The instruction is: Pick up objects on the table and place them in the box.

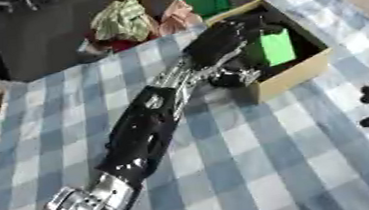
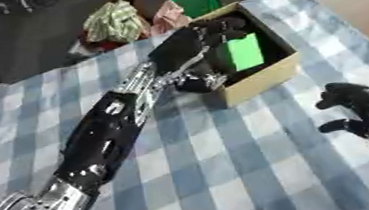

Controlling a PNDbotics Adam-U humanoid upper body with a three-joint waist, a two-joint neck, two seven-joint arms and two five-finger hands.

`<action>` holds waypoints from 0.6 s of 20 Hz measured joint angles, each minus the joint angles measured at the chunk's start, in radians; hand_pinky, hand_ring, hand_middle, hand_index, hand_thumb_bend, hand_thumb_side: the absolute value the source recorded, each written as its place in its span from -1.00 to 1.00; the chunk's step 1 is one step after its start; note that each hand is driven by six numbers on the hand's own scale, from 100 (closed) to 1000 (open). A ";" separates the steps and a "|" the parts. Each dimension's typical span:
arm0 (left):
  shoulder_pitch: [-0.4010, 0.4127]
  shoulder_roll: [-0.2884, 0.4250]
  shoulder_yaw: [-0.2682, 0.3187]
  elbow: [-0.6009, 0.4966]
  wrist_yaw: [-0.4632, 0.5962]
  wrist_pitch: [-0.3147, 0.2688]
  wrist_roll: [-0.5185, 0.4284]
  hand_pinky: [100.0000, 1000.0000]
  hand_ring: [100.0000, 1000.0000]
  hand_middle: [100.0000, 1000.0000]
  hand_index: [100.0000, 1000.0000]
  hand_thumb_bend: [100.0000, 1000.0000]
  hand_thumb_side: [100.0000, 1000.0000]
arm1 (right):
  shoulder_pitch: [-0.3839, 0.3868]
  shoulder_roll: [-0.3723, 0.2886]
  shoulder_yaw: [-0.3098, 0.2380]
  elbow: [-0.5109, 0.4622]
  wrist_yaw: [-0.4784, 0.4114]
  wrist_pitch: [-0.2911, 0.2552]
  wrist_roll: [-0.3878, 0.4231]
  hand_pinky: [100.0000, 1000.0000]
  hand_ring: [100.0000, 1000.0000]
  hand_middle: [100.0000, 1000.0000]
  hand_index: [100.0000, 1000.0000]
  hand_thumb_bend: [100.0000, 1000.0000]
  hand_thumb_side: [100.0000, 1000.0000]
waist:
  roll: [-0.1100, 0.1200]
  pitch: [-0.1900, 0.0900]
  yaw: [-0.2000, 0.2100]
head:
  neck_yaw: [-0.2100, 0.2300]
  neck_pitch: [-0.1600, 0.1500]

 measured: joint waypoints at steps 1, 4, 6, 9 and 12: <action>0.000 0.000 0.000 0.000 0.014 -0.002 0.000 0.51 0.58 0.71 0.75 -0.75 -0.84 | 0.000 0.000 0.000 0.000 0.000 0.000 0.000 0.34 1.00 0.36 0.73 -1.00 0.49 | 0.000 -0.001 0.003 | 0.000 0.000; 0.000 0.000 0.001 -0.003 0.079 -0.014 -0.006 0.49 0.50 0.60 0.71 -1.00 -0.89 | 0.003 0.000 0.000 0.001 0.000 0.000 0.000 0.34 1.00 0.36 0.73 -1.00 0.46 | -0.002 -0.010 0.019 | 0.000 0.000; 0.001 0.002 0.001 -0.017 0.148 -0.022 -0.016 0.48 0.43 0.52 0.68 -1.00 -0.85 | 0.006 0.000 -0.001 0.003 0.000 -0.001 -0.001 0.34 1.00 0.36 0.73 -1.00 0.43 | -0.009 -0.021 0.035 | -0.002 0.001; 0.005 0.020 -0.001 -0.047 0.302 -0.019 -0.057 0.47 0.35 0.41 0.64 -1.00 -0.57 | 0.009 -0.001 -0.003 0.004 0.000 -0.004 -0.004 0.34 1.00 0.36 0.74 -1.00 0.35 | -0.028 -0.041 0.074 | -0.008 0.003; 0.024 0.049 -0.008 -0.084 0.523 0.009 -0.146 0.48 0.32 0.37 0.64 -1.00 -0.52 | 0.015 -0.009 -0.013 0.004 0.000 -0.009 -0.011 0.34 1.00 0.36 0.74 -1.00 0.29 | -0.048 -0.063 0.127 | -0.022 0.012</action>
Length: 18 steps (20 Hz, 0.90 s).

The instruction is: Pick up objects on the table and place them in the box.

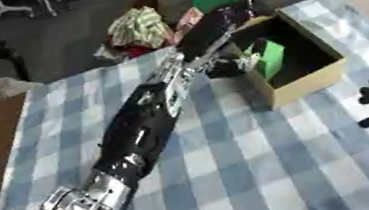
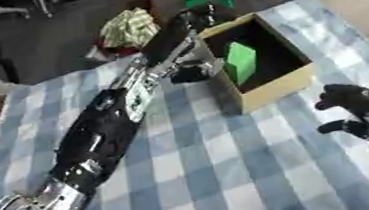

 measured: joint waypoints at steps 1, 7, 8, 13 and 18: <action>0.007 0.013 -0.005 -0.018 0.083 0.017 -0.042 0.48 0.31 0.36 0.64 -1.00 -0.51 | 0.002 -0.003 -0.004 0.000 0.000 -0.001 -0.003 0.34 1.00 0.36 0.74 -1.00 0.27 | -0.005 -0.006 0.016 | -0.006 0.003; 0.096 0.114 -0.018 -0.212 0.563 0.189 -0.322 0.49 0.26 0.28 0.63 -1.00 -0.52 | 0.024 -0.029 -0.037 -0.005 -0.007 -0.016 -0.033 0.34 1.00 0.36 0.76 -1.00 0.16 | -0.032 -0.037 0.133 | -0.048 0.026; 0.121 0.135 -0.017 -0.252 0.623 0.221 -0.357 0.49 0.25 0.26 0.62 -1.00 -0.52 | 0.028 -0.031 -0.043 -0.006 -0.008 -0.019 -0.041 0.34 1.00 0.36 0.76 -1.00 0.15 | -0.039 -0.040 0.149 | -0.054 0.027; 0.280 0.218 0.010 -0.445 0.846 0.367 -0.468 0.49 0.24 0.24 0.64 -1.00 -0.52 | 0.058 -0.042 -0.078 -0.021 -0.009 -0.033 -0.080 0.34 1.00 0.37 0.77 -1.00 0.10 | -0.062 -0.054 0.236 | -0.081 0.045; 0.466 0.243 0.063 -0.625 0.965 0.474 -0.491 0.50 0.22 0.22 0.65 -1.00 -0.48 | 0.081 -0.044 -0.112 -0.046 -0.004 -0.049 -0.118 0.34 1.00 0.38 0.78 -1.00 0.06 | -0.082 -0.055 0.291 | -0.087 0.065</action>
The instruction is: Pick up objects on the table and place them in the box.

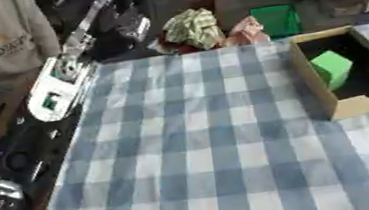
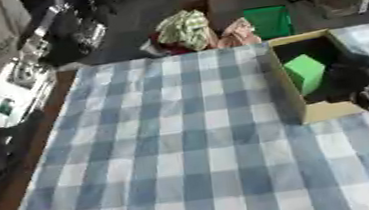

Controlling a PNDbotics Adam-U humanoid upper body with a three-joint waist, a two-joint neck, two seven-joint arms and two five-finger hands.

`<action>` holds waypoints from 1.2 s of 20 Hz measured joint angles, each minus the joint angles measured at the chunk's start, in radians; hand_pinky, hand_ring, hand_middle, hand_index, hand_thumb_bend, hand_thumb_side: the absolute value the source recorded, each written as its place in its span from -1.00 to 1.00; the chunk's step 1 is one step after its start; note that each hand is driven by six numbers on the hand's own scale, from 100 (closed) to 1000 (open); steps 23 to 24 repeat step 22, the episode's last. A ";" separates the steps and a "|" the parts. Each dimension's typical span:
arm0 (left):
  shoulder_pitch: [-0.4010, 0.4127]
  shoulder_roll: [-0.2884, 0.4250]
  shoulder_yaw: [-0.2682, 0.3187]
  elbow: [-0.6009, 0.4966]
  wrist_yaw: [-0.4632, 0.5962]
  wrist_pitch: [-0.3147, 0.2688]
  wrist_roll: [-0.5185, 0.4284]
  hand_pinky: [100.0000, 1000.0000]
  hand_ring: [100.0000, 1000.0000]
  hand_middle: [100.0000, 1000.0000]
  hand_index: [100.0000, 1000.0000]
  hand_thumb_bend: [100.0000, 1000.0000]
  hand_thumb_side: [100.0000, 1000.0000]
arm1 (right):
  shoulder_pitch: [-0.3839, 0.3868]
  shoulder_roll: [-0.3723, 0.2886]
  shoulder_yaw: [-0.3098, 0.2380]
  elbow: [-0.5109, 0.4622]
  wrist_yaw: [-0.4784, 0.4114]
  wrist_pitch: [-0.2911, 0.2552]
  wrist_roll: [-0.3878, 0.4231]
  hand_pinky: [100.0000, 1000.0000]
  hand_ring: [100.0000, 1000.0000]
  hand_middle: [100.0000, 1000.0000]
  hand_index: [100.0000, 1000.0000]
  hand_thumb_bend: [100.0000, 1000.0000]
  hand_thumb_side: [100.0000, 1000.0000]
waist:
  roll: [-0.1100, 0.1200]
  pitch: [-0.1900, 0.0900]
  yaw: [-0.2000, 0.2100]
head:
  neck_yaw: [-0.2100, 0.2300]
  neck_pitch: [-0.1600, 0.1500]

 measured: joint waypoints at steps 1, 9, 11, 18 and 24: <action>0.037 0.000 0.012 -0.036 0.012 0.017 0.001 0.49 0.22 0.22 0.65 -1.00 -0.43 | 0.005 0.000 -0.007 -0.005 0.003 -0.004 -0.008 0.34 1.00 0.38 0.78 -1.00 0.06 | -0.003 0.000 0.006 | 0.000 0.005; 0.218 -0.066 0.080 -0.239 0.036 0.091 0.017 0.49 0.21 0.20 0.66 -1.00 -0.30 | 0.050 0.011 -0.063 -0.047 0.030 -0.027 -0.084 0.33 1.00 0.38 0.79 -1.00 0.05 | -0.018 0.014 0.039 | -0.023 0.028; 0.241 -0.089 0.084 -0.265 0.039 0.103 0.007 0.49 0.20 0.20 0.66 -1.00 -0.26 | 0.057 0.016 -0.073 -0.057 0.033 -0.031 -0.099 0.33 1.00 0.39 0.80 -1.00 0.04 | -0.018 0.016 0.046 | -0.033 0.031; 0.288 -0.148 0.090 -0.294 0.049 0.135 -0.031 0.47 0.18 0.17 0.66 -1.00 -0.16 | 0.069 0.030 -0.094 -0.079 0.054 -0.040 -0.132 0.34 1.00 0.47 0.82 -1.00 0.01 | -0.019 0.020 0.044 | -0.066 0.036; 0.306 -0.168 0.090 -0.295 0.052 0.145 -0.045 0.46 0.17 0.17 0.66 -1.00 -0.12 | 0.077 0.037 -0.099 -0.085 0.066 -0.044 -0.143 0.36 1.00 0.51 0.83 -1.00 0.00 | -0.019 0.020 0.037 | -0.088 0.040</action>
